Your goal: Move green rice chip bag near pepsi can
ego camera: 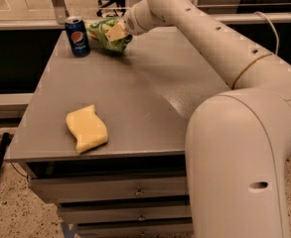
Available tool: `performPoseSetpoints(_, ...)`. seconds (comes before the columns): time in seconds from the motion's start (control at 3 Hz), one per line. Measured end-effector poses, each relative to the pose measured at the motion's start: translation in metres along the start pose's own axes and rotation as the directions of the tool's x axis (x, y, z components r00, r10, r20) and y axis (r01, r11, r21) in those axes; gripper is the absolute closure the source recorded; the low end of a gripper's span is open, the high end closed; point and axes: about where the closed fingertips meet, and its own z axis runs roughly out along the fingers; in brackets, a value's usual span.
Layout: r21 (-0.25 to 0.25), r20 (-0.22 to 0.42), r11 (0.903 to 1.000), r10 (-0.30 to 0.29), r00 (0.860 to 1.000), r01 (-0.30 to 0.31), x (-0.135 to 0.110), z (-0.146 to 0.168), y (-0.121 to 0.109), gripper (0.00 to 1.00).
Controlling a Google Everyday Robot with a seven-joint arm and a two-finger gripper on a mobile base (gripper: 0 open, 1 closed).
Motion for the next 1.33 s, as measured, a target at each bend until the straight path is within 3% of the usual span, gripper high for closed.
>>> performPoseSetpoints(1.0, -0.02, -0.014, 0.9997, 0.014, 1.0, -0.014, 0.007, 0.0099, 0.0095, 0.13)
performPoseSetpoints(1.33, -0.024, -0.005, 0.9993, 0.028, 1.0, -0.029, 0.0075, 0.0063, 0.008, 0.0)
